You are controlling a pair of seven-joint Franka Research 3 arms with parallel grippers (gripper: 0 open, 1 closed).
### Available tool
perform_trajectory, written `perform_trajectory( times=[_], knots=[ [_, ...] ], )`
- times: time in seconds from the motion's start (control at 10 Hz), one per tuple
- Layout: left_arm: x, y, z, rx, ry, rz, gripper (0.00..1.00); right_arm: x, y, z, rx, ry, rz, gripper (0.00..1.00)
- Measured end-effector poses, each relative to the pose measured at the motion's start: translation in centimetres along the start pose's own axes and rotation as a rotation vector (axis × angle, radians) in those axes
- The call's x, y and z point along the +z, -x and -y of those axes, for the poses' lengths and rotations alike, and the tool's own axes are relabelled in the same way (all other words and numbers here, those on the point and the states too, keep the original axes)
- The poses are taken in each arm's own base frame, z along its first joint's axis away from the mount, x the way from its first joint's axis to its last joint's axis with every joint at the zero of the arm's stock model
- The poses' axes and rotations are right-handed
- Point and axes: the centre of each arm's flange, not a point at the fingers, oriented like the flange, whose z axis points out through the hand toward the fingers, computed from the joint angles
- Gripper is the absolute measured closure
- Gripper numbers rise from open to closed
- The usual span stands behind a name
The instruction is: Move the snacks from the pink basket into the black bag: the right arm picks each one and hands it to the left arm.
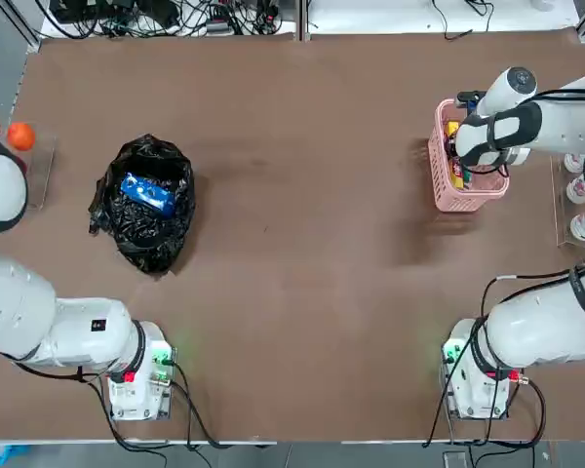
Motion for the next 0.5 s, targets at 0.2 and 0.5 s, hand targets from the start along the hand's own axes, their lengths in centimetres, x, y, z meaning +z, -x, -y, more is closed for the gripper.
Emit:
perform_trajectory(
  times=[0.2,0.5],
  knots=[
    [0.4,-0.3,1.1,-0.015,-0.036,0.006,0.00,0.1,0.0,0.0,-0.001,0.000,0.000,0.40],
    [0.0,-0.2,3.4,-0.053,-0.045,-0.001,0.00,0.2,0.0,0.1,-0.002,0.000,0.000,0.46]
  ],
)
